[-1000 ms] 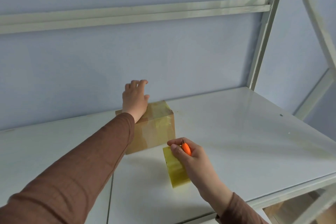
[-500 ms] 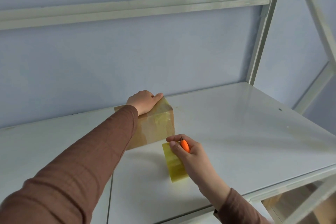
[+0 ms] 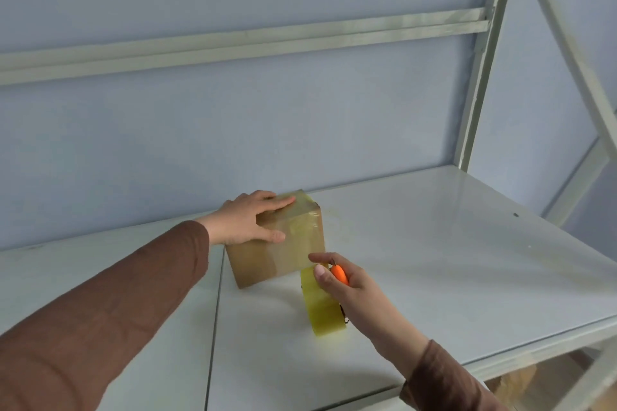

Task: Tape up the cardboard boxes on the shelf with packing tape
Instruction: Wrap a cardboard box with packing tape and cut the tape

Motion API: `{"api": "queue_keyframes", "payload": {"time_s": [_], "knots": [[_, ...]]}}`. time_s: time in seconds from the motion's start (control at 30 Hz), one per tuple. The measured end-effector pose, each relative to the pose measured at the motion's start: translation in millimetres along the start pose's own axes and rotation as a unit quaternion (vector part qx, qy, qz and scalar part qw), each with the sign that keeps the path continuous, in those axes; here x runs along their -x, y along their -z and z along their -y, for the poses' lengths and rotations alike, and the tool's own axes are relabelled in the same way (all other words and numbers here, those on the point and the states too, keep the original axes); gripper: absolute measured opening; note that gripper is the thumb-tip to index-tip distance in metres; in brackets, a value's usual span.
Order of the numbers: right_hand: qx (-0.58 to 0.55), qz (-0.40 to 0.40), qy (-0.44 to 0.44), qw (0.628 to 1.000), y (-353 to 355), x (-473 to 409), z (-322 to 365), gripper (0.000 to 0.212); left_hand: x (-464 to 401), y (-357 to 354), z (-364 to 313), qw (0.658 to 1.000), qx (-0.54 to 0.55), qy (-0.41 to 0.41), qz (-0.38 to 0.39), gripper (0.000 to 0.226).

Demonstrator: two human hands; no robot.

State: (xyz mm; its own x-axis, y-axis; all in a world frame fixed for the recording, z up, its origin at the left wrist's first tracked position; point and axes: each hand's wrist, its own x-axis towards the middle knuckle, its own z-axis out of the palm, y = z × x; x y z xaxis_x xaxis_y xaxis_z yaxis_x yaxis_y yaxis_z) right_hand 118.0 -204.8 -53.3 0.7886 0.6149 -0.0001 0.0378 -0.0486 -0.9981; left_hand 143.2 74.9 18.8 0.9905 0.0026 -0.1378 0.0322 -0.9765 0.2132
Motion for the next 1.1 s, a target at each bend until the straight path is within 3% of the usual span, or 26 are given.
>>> {"api": "queue_keyframes", "payload": {"time_s": [0.1, 0.17, 0.23, 0.33, 0.43, 0.53, 0.6, 0.73, 0.8, 0.93, 1.1], "knots": [[-0.082, -0.006, 0.031, 0.996, 8, -8, 18, 0.033, 2, 22, -3, 0.963, 0.258, 0.009, 0.077, 0.066], [-0.122, 0.01, 0.038, 0.992, 15, -15, 30, 0.039, 7, 28, -2, 0.938, 0.324, 0.03, 0.121, 0.062], [-0.091, 0.01, 0.034, 0.995, 17, -22, 38, 0.036, 8, 23, 0, 0.931, 0.335, 0.049, 0.135, 0.057], [-0.084, 0.008, 0.02, 0.996, 15, -31, 39, 0.03, 9, 21, 1, 0.96, 0.261, 0.037, 0.096, 0.061], [-0.096, 0.016, 0.042, 0.994, 17, -35, 41, 0.035, 7, 18, -9, 0.987, 0.151, -0.041, 0.042, 0.066], [-0.1, -0.009, 0.084, 0.991, 21, -35, 39, 0.052, 6, 4, -15, 0.993, 0.032, -0.11, -0.02, 0.068], [-0.078, -0.012, 0.116, 0.99, 23, -32, 32, 0.046, 5, -3, -11, 0.992, -0.04, -0.117, -0.039, 0.064], [-0.035, 0.021, 0.149, 0.988, 27, -32, 14, 0.021, 4, -16, -6, 0.988, -0.135, -0.079, -0.012, 0.107], [-0.02, 0.038, 0.143, 0.989, 28, -41, 11, 0.019, 0, -20, -7, 0.987, -0.136, -0.081, -0.007, 0.106], [0.029, 0.055, 0.149, 0.987, 20, -61, 10, 0.022, -2, -25, -4, 0.992, -0.106, -0.068, -0.019, 0.079], [0.035, 0.009, 0.168, 0.985, 8, -66, 5, 0.017, 0, -27, -1, 0.997, -0.056, -0.049, 0.01, 0.068]]}}
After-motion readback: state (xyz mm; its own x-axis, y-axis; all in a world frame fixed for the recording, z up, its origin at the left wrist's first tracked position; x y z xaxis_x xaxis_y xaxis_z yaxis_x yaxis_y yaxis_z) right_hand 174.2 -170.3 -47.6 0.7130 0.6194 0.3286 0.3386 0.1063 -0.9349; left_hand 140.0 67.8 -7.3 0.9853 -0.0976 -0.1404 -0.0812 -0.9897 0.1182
